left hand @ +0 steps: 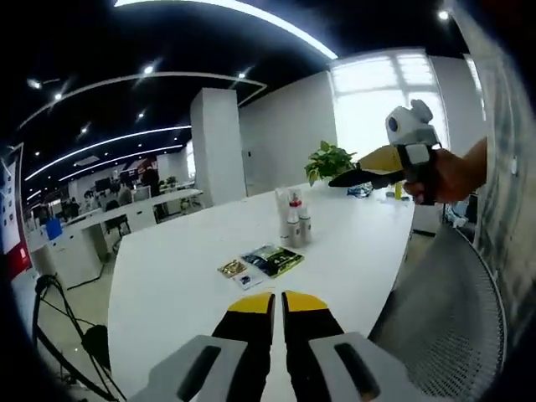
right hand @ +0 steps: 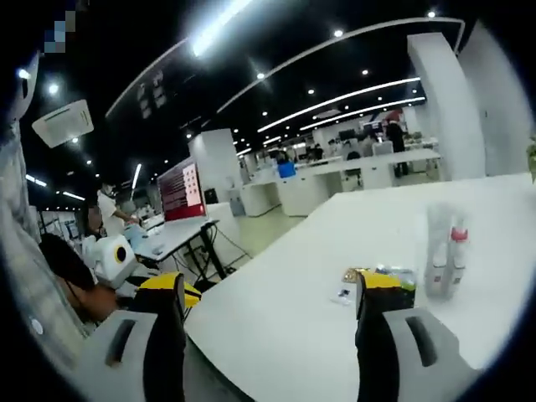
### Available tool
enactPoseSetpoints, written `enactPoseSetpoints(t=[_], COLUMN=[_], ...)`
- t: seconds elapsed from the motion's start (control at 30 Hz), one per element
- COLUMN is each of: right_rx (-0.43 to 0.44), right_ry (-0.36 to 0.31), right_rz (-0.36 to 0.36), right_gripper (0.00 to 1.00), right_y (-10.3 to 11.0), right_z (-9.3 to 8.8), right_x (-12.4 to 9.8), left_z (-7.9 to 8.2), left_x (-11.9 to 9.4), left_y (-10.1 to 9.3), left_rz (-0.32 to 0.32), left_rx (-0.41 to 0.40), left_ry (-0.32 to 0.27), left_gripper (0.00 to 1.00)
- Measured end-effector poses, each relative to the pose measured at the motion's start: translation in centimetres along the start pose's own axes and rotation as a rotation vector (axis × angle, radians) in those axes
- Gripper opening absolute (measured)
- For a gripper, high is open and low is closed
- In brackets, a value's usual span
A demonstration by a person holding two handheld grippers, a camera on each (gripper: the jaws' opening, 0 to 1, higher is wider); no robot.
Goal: Arrange the skincare products in the storage area until every visible bottle or jar stands upright without overlapping.
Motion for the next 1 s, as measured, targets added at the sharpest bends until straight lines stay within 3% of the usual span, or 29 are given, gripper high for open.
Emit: enactPoseSetpoints(t=[0.13, 0.17, 0.33, 0.43, 0.5, 0.53, 0.6, 0.63, 0.67, 0.73, 0.77, 0.83, 0.87, 0.9, 0.97, 1.0], right_rx=[-0.003, 0.028, 0.036, 0.036, 0.021, -0.010, -0.051, -0.068, -0.112, -0.118, -0.123, -0.137, -0.139, -0.140, -0.135, -0.135], right_ry=[-0.059, -0.117, -0.200, -0.221, -0.210, -0.211, -0.208, -0.196, -0.181, -0.187, -0.185, -0.179, -0.179, -0.181, -0.184, -0.180], right_rz=[-0.009, 0.019, 0.019, 0.024, 0.020, 0.009, 0.007, 0.005, -0.001, 0.010, 0.015, 0.015, 0.013, 0.010, -0.001, -0.005], right_gripper=[0.86, 0.86, 0.97, 0.98, 0.98, 0.98, 0.98, 0.99, 0.99, 0.99, 0.99, 0.99, 0.99, 0.99, 0.99, 0.99], right_y=[0.1, 0.5, 1.0, 1.5, 1.9, 2.0, 2.4, 2.5, 2.7, 3.1, 3.2, 3.0, 2.9, 2.7, 2.1, 1.9], right_z=[0.1, 0.5, 0.6, 0.5, 0.0, -0.2, -0.5, -0.7, -0.9, -0.9, -0.9, -0.9, -0.9, -0.8, -0.6, -0.6], right_x=[-0.7, -0.8, -1.2, -1.4, -1.2, -1.2, -1.1, -1.1, -1.0, -0.9, -0.9, -0.9, -0.9, -0.9, -0.9, -0.9], left_z=[1.3, 1.5, 3.0, 2.7, 2.4, 2.3, 2.3, 2.3, 2.3, 2.8, 3.2, 3.4, 3.5, 3.5, 3.3, 3.2], left_x=[-0.7, -0.9, -2.1, -2.5, -2.9, -3.2, -3.6, -3.7, -3.7, -3.6, -3.4, -2.9, -2.7, -2.4, -2.1, -2.1], left_y=[0.1, 0.2, 0.1, 0.6, 1.6, 1.9, 1.7, 1.7, 1.7, 1.9, 2.4, 2.7, 2.7, 2.6, 2.6, 2.6], left_rz=[-0.045, -0.058, -0.187, -0.193, -0.121, -0.080, -0.117, -0.120, -0.112, -0.069, -0.005, 0.052, 0.070, 0.082, 0.101, 0.109], left_rx=[-0.036, -0.047, -0.264, -0.347, -0.272, -0.310, -0.399, -0.379, -0.376, -0.348, -0.273, -0.195, -0.180, -0.173, -0.136, -0.119], left_ry=[-0.080, -0.090, -0.198, -0.189, -0.217, -0.231, -0.241, -0.244, -0.244, -0.262, -0.269, -0.259, -0.260, -0.252, -0.219, -0.213], left_gripper=[0.04, 0.03, 0.01, 0.01, 0.01, 0.01, 0.01, 0.01, 0.05, 0.16, 0.30, 0.59, 0.76, 0.87, 0.99, 0.99])
Point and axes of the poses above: the point that each gripper's makers call its tool centre point, and the gripper's own axes: x roughly forward along the fingers, y roughly to its left, z roughly out of its top, the point moved 5 cm from there along -x, roughly backward along the fingers
